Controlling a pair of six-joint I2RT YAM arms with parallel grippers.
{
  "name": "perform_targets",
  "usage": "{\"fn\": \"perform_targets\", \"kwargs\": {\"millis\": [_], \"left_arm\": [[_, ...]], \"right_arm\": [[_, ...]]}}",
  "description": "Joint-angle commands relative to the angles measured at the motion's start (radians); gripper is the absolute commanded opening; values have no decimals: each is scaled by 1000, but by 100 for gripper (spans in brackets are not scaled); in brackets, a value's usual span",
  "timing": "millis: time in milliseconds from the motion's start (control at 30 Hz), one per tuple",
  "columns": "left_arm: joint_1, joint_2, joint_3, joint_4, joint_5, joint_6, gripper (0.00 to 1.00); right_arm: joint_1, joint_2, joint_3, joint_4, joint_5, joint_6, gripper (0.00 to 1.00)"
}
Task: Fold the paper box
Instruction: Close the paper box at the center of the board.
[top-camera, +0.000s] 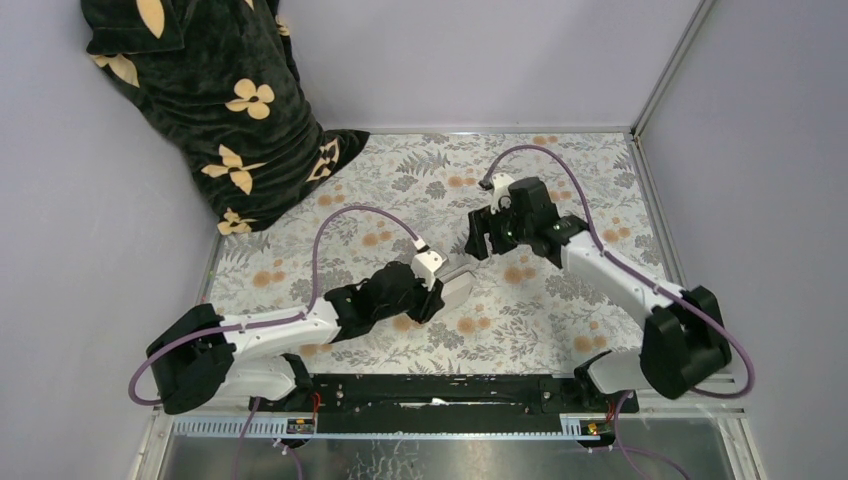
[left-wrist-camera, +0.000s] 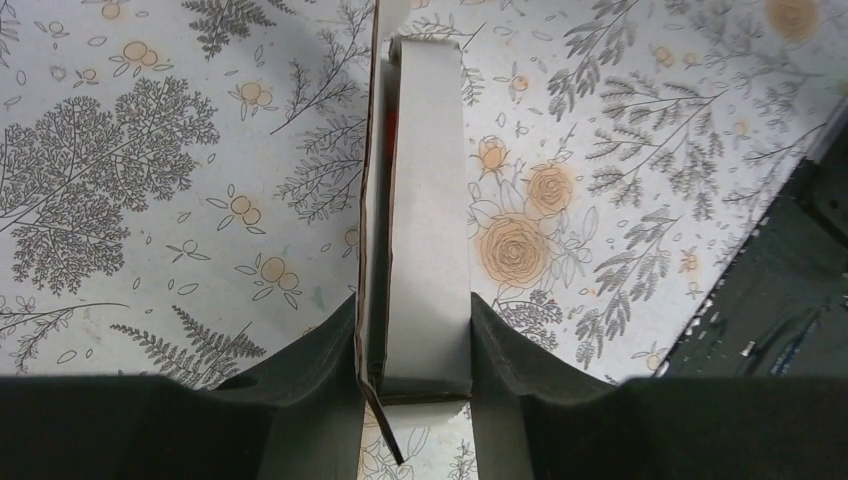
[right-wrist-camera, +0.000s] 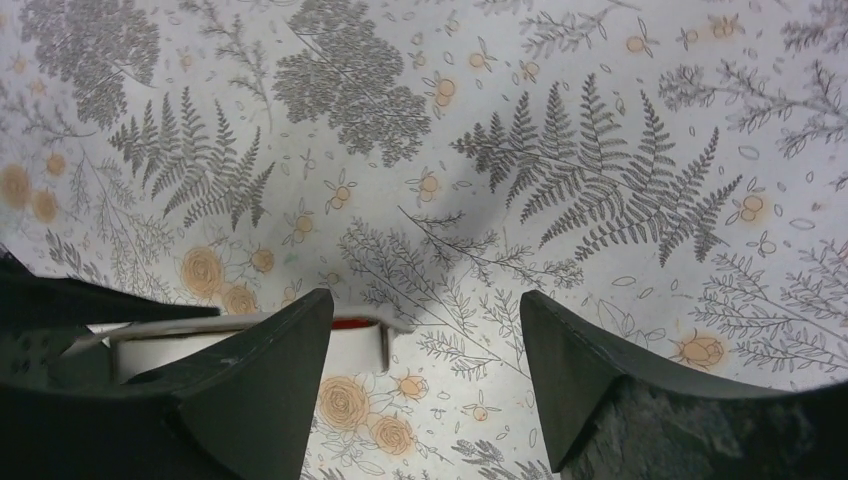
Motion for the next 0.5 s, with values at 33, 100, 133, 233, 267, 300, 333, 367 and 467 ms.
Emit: {"fn": "perform_targets", "kwargs": {"millis": [33,100,133,233,267,300,333,367,467], "left_arm": [[23,-50,-21,66,109,12,44],[29,-42,-18,72,144,9,44],[32,-35,-16,73,161,8,44],[48,-16,-14,86,235,-3,44],[54,-12,-15,94,262,-8,44],[59,-10,-19,101,289,-16,44],[64,-11,-23,110,309,-24,44],[65,-14,-27,124,327,-32,44],[77,-22,-35,156,399,-63,44]], "right_arm": [[-43,99,118,-152,-121,56,77],[-60,95,96,-121,-172,70,78],[-76,91,73,-78,-212,87,78],[-127,65,-11,43,-364,133,73],[-140,45,-46,87,-406,144,73],[-155,24,-83,124,-437,155,72],[-168,-3,-119,162,-456,164,72],[-179,-28,-161,192,-473,173,72],[-191,-102,-218,239,-505,173,71]]}}
